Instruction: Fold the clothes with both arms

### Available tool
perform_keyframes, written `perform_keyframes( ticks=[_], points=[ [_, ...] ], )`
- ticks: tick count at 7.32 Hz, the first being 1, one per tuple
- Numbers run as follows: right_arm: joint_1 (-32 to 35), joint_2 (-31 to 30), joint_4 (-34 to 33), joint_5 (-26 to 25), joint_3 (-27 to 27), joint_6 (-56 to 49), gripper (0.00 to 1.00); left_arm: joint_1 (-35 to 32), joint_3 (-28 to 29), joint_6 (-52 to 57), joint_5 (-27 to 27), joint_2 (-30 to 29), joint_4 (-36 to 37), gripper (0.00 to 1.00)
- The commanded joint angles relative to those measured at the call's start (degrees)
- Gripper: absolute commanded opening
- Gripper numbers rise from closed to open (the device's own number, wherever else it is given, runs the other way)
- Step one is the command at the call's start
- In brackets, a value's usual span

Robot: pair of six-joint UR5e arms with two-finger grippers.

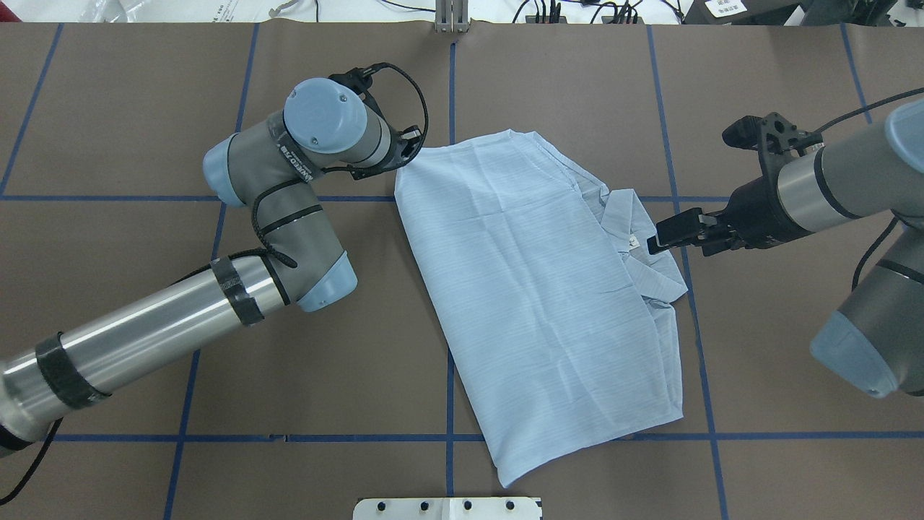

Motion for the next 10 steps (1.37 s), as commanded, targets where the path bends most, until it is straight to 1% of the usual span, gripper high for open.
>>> perform_keyframes(
  ticks=[1,2,3,4,6,7,8,9,10],
  points=[
    [0.12,1.06,0.0,-0.56,-0.13,0.25,1.0,-3.96,8.8,5.51,4.24,-3.65,-7.74,0.0],
    [0.12,1.06,0.0,-0.74,-0.39,0.17,1.0,-4.5,11.0,6.75,7.22,-5.24,-10.1,0.0],
    [0.12,1.5,0.0,-1.87,-1.0,0.25,1.0,-4.42,13.63,6.76,10.47,-6.12,-18.3,0.0],
    [0.12,1.59,0.0,-1.97,-1.35,0.17,1.0,-4.33,18.62,6.85,10.58,-8.92,-21.52,0.0],
    [0.12,1.59,0.0,-2.06,-1.36,0.17,1.0,-4.07,19.02,6.85,10.59,-9.65,-21.64,0.0],
    [0.12,1.59,0.09,-2.23,-1.27,0.25,1.0,-4.15,19.02,6.76,10.59,-9.65,-21.72,0.13],
    [0.12,1.59,0.09,-3.36,-1.36,2.6,1.0,-4.15,18.94,6.85,10.59,-9.65,-23.29,0.75],
    [0.12,1.59,0.09,-4.07,-1.36,3.5,1.0,-4.15,18.85,6.85,10.85,-9.65,-23.31,1.0],
    [0.12,1.59,0.09,-4.25,-1.27,3.68,1.0,-4.24,18.76,6.85,10.94,-9.65,-23.31,1.0]
  ],
)
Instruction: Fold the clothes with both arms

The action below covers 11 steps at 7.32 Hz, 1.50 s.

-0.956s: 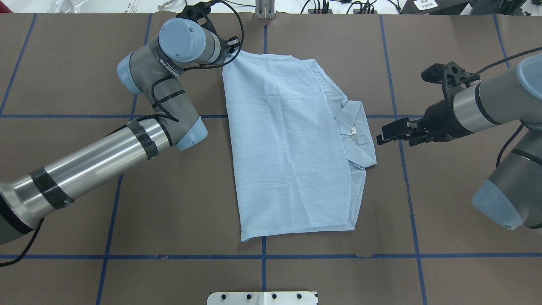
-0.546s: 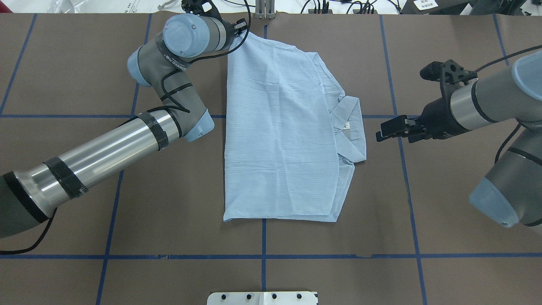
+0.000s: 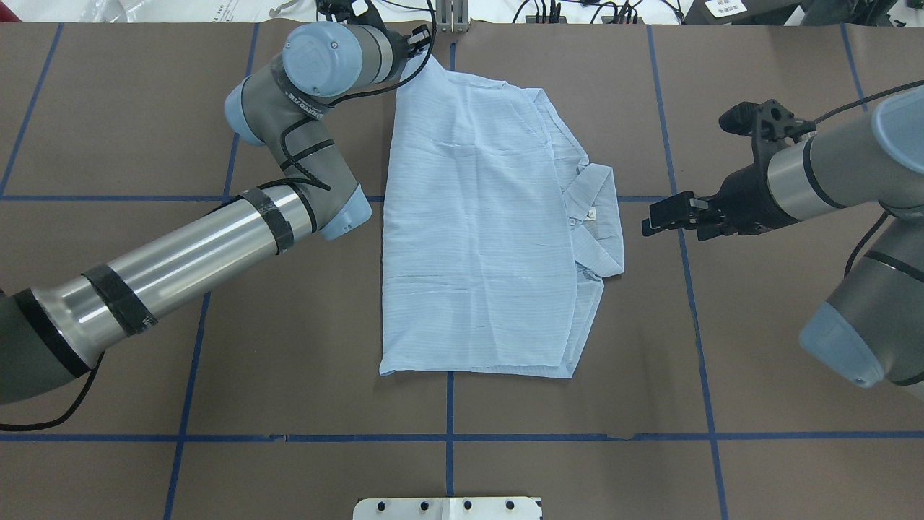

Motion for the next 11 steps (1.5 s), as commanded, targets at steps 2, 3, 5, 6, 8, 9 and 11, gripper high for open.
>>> perform_keyframes(
  ticks=[2,3,5,6,8,9,11],
  points=[
    [0.0,-0.09,0.0,-0.5,-0.11,0.87,1.0,-0.16,-0.53,0.27,0.06,-0.02,0.43,1.0],
    [-0.09,-0.09,-0.08,-0.5,-0.11,0.87,1.0,-0.16,-1.84,0.27,-0.37,0.51,3.04,1.0],
    [-0.09,-0.09,-0.08,-0.41,-0.29,0.87,1.0,0.19,-19.07,-0.07,-7.0,11.34,11.92,1.0],
    [-0.26,-0.09,-0.08,-0.41,-0.29,0.87,1.0,0.97,-26.56,-0.6,-11.41,16.37,14.81,1.0],
    [-0.26,-0.09,-0.26,2.29,0.15,0.87,1.0,5.44,-46.06,-5.4,-14.24,29.97,21.94,1.0],
    [-0.18,0.52,-0.61,4.75,-0.02,0.96,1.0,9.11,-53.54,-11.27,-15.04,34.83,22.13,1.0],
    [-0.17,0.53,-0.7,4.95,-0.11,0.96,1.0,17.2,-55.99,-21.21,-12.52,37.07,22.75,0.99]
  ],
)
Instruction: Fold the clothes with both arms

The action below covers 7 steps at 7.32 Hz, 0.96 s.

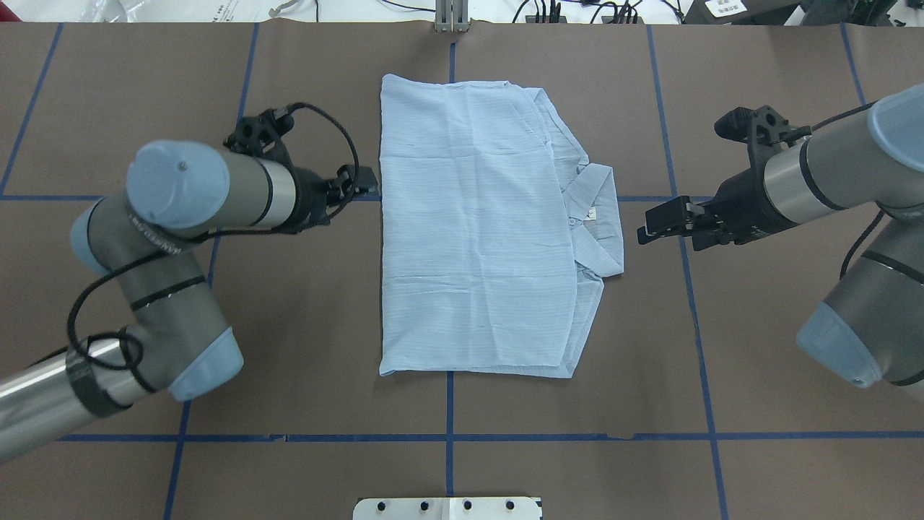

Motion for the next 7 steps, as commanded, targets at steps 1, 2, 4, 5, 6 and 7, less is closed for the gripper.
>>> perform_keyframes(
  ticks=[1,2,4,5,6,7],
  points=[
    [0.19,-0.27,0.17,-0.03,0.09,0.01,1.0,9.11,-1.63,-10.75,5.05,1.38,1.78,0.95],
    [0.19,-0.19,0.0,-0.29,0.09,0.01,1.0,12.11,-1.62,-14.54,5.87,0.94,4.75,0.94],
    [0.19,-0.36,-0.18,-2.22,-0.17,0.01,1.0,14.08,-1.45,-15.81,5.88,-1.61,9.5,0.93],
    [0.19,-0.36,-0.18,-2.23,-0.17,0.01,1.0,14.08,-1.36,-15.89,5.71,-2.23,9.96,0.91],
    [0.19,-0.36,-0.18,-2.31,-0.17,0.01,1.0,14.25,-1.27,-15.98,5.7,-2.23,10.31,0.9],
    [0.19,-0.36,-0.18,-2.32,-0.26,0.01,1.0,14.17,-0.92,-15.98,5.62,-2.23,10.4,0.88]
  ],
)
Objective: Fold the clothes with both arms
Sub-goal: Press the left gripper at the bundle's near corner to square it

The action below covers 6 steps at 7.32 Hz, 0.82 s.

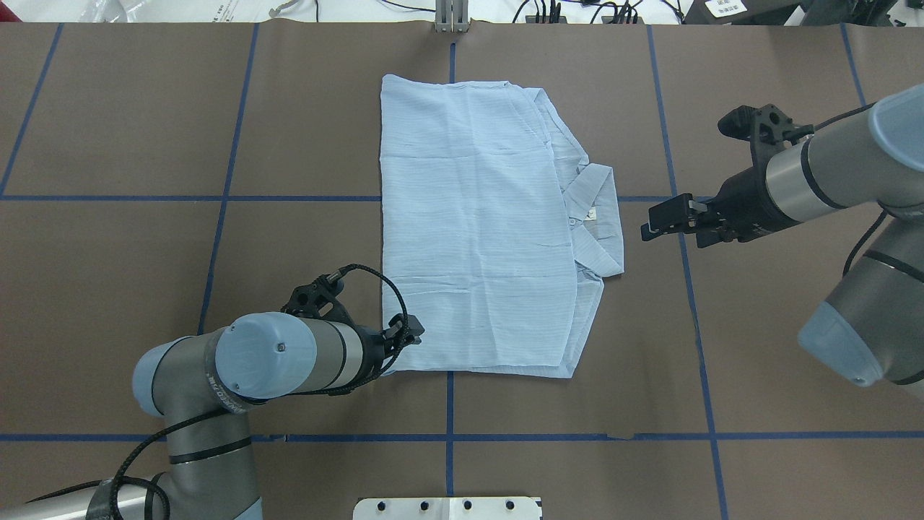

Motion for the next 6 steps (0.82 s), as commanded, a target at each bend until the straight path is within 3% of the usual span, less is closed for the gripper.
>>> perform_keyframes(
  ticks=[1,4,6],
  points=[
    [0.0,-0.01,-0.01,-0.08,-0.07,0.0,1.0,0.13,0.39,0.01,-0.08,-0.05,0.28,0.87],
    [0.0,-0.1,-0.01,-0.08,-0.15,0.0,1.0,0.48,1.45,-0.08,-0.08,-0.14,0.28,0.84],
    [0.09,-0.1,0.08,0.01,-0.07,0.0,1.0,0.48,1.45,-0.43,-0.17,-0.57,0.37,0.7]
  ],
)
